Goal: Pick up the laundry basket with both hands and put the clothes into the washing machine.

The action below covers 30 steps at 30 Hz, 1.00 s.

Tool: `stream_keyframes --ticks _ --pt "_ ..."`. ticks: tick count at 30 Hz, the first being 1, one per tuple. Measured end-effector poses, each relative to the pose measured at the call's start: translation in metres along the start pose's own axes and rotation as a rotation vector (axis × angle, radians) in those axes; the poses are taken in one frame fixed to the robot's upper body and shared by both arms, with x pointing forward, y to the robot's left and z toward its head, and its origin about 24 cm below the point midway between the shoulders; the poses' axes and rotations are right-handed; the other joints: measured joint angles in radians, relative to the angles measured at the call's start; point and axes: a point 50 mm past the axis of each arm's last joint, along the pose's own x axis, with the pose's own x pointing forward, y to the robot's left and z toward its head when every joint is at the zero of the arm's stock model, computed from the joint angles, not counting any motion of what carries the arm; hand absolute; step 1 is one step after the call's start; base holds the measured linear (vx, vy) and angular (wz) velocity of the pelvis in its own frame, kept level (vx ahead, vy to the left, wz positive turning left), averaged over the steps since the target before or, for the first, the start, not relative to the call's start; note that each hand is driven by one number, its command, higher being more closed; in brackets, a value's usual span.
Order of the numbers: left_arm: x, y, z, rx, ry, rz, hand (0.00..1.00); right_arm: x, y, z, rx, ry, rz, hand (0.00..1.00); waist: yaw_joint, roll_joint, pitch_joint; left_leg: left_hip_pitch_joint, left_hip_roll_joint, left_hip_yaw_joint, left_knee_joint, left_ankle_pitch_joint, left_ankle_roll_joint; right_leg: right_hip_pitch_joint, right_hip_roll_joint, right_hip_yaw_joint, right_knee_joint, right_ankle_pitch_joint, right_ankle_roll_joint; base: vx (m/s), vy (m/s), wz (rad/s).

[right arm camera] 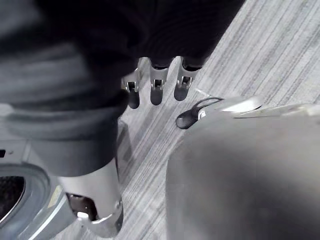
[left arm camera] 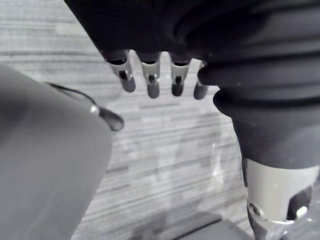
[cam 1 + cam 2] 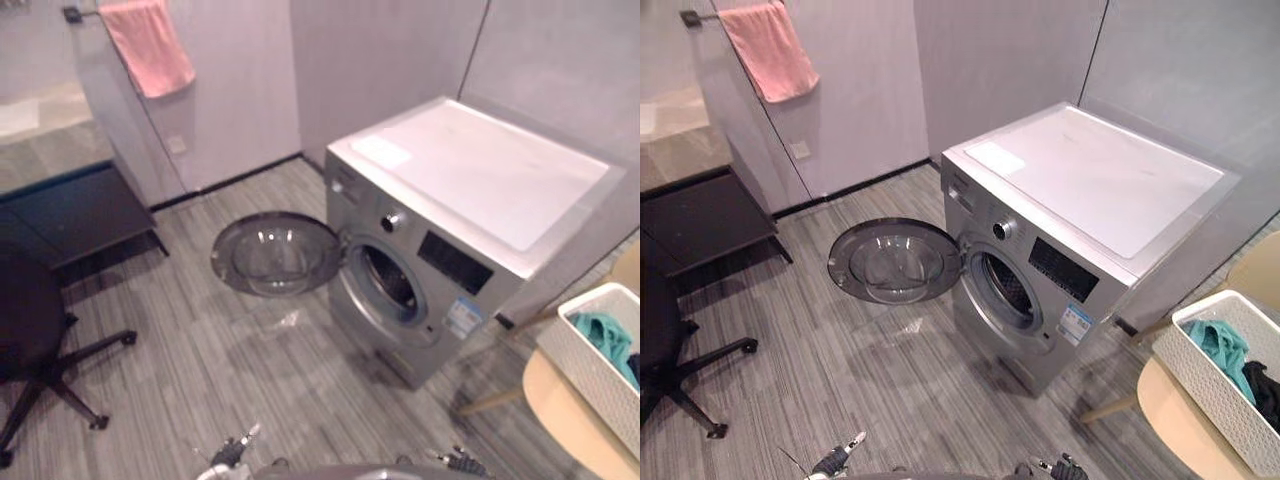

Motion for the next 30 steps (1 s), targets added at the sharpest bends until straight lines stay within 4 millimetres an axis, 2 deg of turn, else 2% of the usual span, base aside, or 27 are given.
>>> stream_keyframes --ticks 2,3,4,5,6,7,8,9,10,11,12,13,14,15,16,17,18,20,22,23,24,25,26,27,28,29,30 --pt "0.0 -0.001 0.001 0.003 -0.006 -0.005 0.0 0.001 0.001 0.001 -0.013 0.003 0.002 0.0 -0.014 0.015 0.011 -0.031 0.005 -0.036 0.071 -0.019 0.002 0.006 0.008 -0.034 0.053 -0.041 -0.019 -0.09 -0.066 0.66" --pt "0.0 -0.003 0.001 0.016 -0.009 -0.014 0.0 0.001 0.002 0.004 -0.015 -0.005 0.003 0.0 -0.016 0.011 0.015 -0.043 0.013 -0.051 0.098 -0.027 0.0 0.004 0.015 -0.05 0.075 -0.057 -0.023 -0.21 -0.076 0.53" --pt "0.0 -0.005 0.003 0.023 -0.018 -0.022 0.0 0.001 -0.001 0.006 -0.018 -0.009 -0.005 0.0 -0.014 0.029 0.03 -0.067 0.022 -0.055 0.108 -0.032 0.007 -0.008 0.024 -0.06 0.101 -0.077 -0.019 -0.24 -0.079 0.42" --pt "0.0 -0.007 0.004 0.02 -0.024 -0.027 0.0 0.001 -0.003 0.008 -0.024 -0.015 -0.014 0.0 -0.008 0.04 0.032 -0.077 0.035 -0.042 0.097 -0.048 0.037 -0.012 0.035 -0.061 0.111 -0.084 -0.024 -0.25 -0.11 0.52" --pt "-0.001 -0.003 0.0 0.023 -0.015 -0.018 0.0 0.001 -0.002 0.009 -0.016 -0.015 -0.023 0.0 -0.015 0.043 0.028 -0.069 0.046 0.025 0.039 -0.085 0.113 -0.013 0.037 -0.051 0.108 -0.091 -0.036 -0.15 -0.1 0.63" --pt "-0.001 -0.001 0.001 0.023 -0.017 -0.014 0.0 0.001 0.0 0.006 0.001 -0.01 -0.024 0.0 -0.022 0.015 0.033 -0.065 0.052 0.114 0.012 -0.121 0.167 -0.028 0.03 -0.032 0.085 -0.094 -0.07 -0.13 -0.135 0.9" --pt "0.0 -0.003 0.006 0.013 -0.03 -0.017 0.0 0.002 0.003 0.005 0.054 -0.011 -0.023 0.0 -0.031 -0.006 0.038 -0.105 0.058 0.204 0.138 -0.116 0.159 -0.034 0.009 -0.046 0.079 -0.073 -0.084 -0.11 -0.113 0.85" --pt "0.0 -0.007 0.008 0.012 -0.038 -0.027 0.0 0.001 -0.001 0.005 0.098 -0.015 -0.044 0.0 -0.028 0.022 0.051 -0.144 0.067 0.266 0.373 -0.119 0.142 -0.034 -0.004 -0.066 0.079 -0.053 -0.093 -0.13 -0.062 0.63" --pt "-0.001 -0.008 0.004 0.013 -0.029 -0.026 0.0 0.001 -0.005 0.007 0.106 -0.025 -0.055 0.0 -0.028 0.044 0.051 -0.14 0.067 0.273 0.451 -0.135 0.116 -0.032 0.0 -0.075 0.079 -0.05 -0.091 -0.15 0.06 0.45" --pt "-0.003 -0.008 -0.005 0.011 -0.013 -0.027 0.0 0.0 -0.01 0.013 0.119 -0.048 -0.062 0.0 -0.043 0.074 0.052 -0.114 0.057 0.267 0.522 -0.205 0.052 -0.032 0.022 -0.085 0.079 -0.047 -0.085 -0.13 0.136 0.32" --pt "-0.003 -0.007 -0.006 0.013 -0.013 -0.026 0.0 0.0 -0.008 0.013 0.147 -0.055 -0.059 0.0 -0.041 0.074 0.052 -0.098 0.047 0.24 0.482 -0.24 0.043 -0.042 0.038 -0.085 0.076 -0.04 -0.076 -0.13 0.109 0.26" --pt "-0.003 -0.009 -0.005 0.011 -0.018 -0.03 0.0 0.001 -0.005 0.012 0.156 -0.055 -0.054 0.0 -0.039 0.066 0.051 -0.096 0.039 0.225 0.451 -0.243 0.038 -0.049 0.046 -0.084 0.073 -0.032 -0.068 -0.14 0.014 0.03" --pt "-0.003 -0.007 0.0 0.013 -0.039 -0.028 0.0 0.002 0.003 0.011 0.175 -0.055 -0.034 0.0 -0.039 0.051 0.045 -0.069 0.027 0.227 0.357 -0.247 0.045 -0.065 0.045 -0.073 0.052 -0.015 -0.072 -0.14 -0.016 -0.19" --pt "-0.002 -0.006 0.002 0.017 -0.046 -0.024 0.0 0.002 0.01 0.015 0.181 -0.077 -0.014 0.0 -0.041 0.02 0.036 -0.046 0.015 0.248 0.256 -0.259 0.083 -0.092 0.045 -0.066 0.036 0.013 -0.077 -0.15 0.0 -0.33" --pt "-0.002 -0.005 0.005 0.018 -0.055 -0.019 0.0 0.003 0.019 0.017 0.183 -0.083 0.008 0.0 -0.036 0.007 0.04 -0.046 0.01 0.271 0.236 -0.244 0.077 -0.11 0.04 -0.05 0.032 0.028 -0.077 -0.15 0.028 -0.54" --pt "-0.001 -0.004 0.008 0.039 -0.065 -0.017 0.0 0.003 0.033 0.017 0.191 -0.091 0.045 0.0 -0.036 -0.02 0.021 -0.052 -0.005 0.305 0.181 -0.212 0.084 -0.134 0.034 -0.033 0.016 0.06 -0.097 -0.18 0.022 -0.65" --pt "-0.001 -0.002 0.009 0.082 -0.066 -0.017 0.0 0.002 0.039 0.016 0.184 -0.097 0.063 0.0 -0.045 -0.03 0.009 -0.053 -0.011 0.33 0.151 -0.198 0.083 -0.154 0.032 -0.018 0.003 0.082 -0.099 -0.18 0.003 -0.76" --pt "0.0 -0.011 0.016 0.157 -0.081 -0.04 0.0 0.0 0.04 0.021 0.192 -0.139 0.078 0.0 -0.047 -0.029 0.006 -0.05 -0.015 0.393 0.12 -0.188 0.077 -0.19 0.036 0.014 -0.025 0.123 -0.107 -0.12 0.008 -0.94" --pt "0.001 -0.022 0.02 0.182 -0.094 -0.062 0.0 -0.001 0.037 0.02 0.204 -0.143 0.07 0.0 -0.045 -0.021 0.003 -0.047 0.002 0.478 0.104 -0.173 0.084 -0.226 0.058 -0.004 -0.055 0.196 -0.112 -0.03 -0.021 -1.34" --pt "0.002 -0.027 0.023 0.194 -0.104 -0.074 0.0 0.0 0.038 0.024 0.192 -0.152 0.074 0.0 -0.038 -0.018 0.0 -0.045 0.025 0.559 0.093 -0.161 0.085 -0.252 0.087 -0.087 -0.093 0.256 -0.164 -0.02 -0.1 -1.82" --pt "0.002 -0.028 0.024 0.207 -0.102 -0.075 0.0 0.001 0.04 0.031 0.189 -0.168 0.071 0.0 -0.04 -0.012 0.004 -0.043 0.051 0.633 0.094 -0.154 0.087 -0.276 0.089 -0.26 -0.049 0.173 -0.233 -0.01 -0.123 -1.85" --pt "0.002 -0.031 0.025 0.209 -0.103 -0.08 0.0 0.001 0.04 0.033 0.189 -0.171 0.069 0.0 -0.041 -0.016 0.003 -0.027 0.066 0.666 0.096 -0.15 0.081 -0.288 0.076 -0.359 -0.006 0.123 -0.253 0.06 -0.1 -1.55" --pt "0.002 -0.034 0.026 0.211 -0.104 -0.086 0.0 0.001 0.037 0.029 0.189 -0.16 0.058 0.0 -0.044 -0.016 0.008 -0.003 0.076 0.713 0.109 -0.143 0.069 -0.29 0.045 -0.491 0.059 0.102 -0.291 0.09 -0.055 -1.37" --pt "0.002 -0.033 0.024 0.208 -0.097 -0.083 0.0 0.0 0.036 0.025 0.188 -0.15 0.054 0.0 -0.043 -0.021 0.008 0.018 0.08 0.731 0.138 -0.146 0.065 -0.289 0.046 -0.546 0.093 0.109 -0.28 0.06 -0.149 -1.68" --pt "0.002 -0.032 0.022 0.21 -0.085 -0.084 0.0 -0.001 0.029 0.015 0.179 -0.128 0.035 0.0 -0.047 -0.032 0.01 0.037 0.065 0.694 0.127 -0.167 0.071 -0.271 0.07 -0.505 0.085 0.126 -0.295 -0.03 -0.164 -1.51" --pt "0.002 -0.035 0.021 0.212 -0.084 -0.093 0.0 -0.001 0.024 0.014 0.169 -0.125 0.023 0.0 -0.047 -0.027 0.01 0.051 0.035 0.674 0.087 -0.165 0.075 -0.262 0.087 -0.46 0.06 0.146 -0.271 -0.13 -0.118 -1.93" --pt "0.002 -0.041 0.016 0.209 -0.064 -0.107 0.0 0.0 0.013 0.022 0.15 -0.136 -0.001 0.0 -0.026 0.039 0.002 0.049 0.032 0.674 0.02 -0.142 0.113 -0.249 0.151 -0.39 0.009 0.16 -0.226 -0.18 -0.047 -1.95"
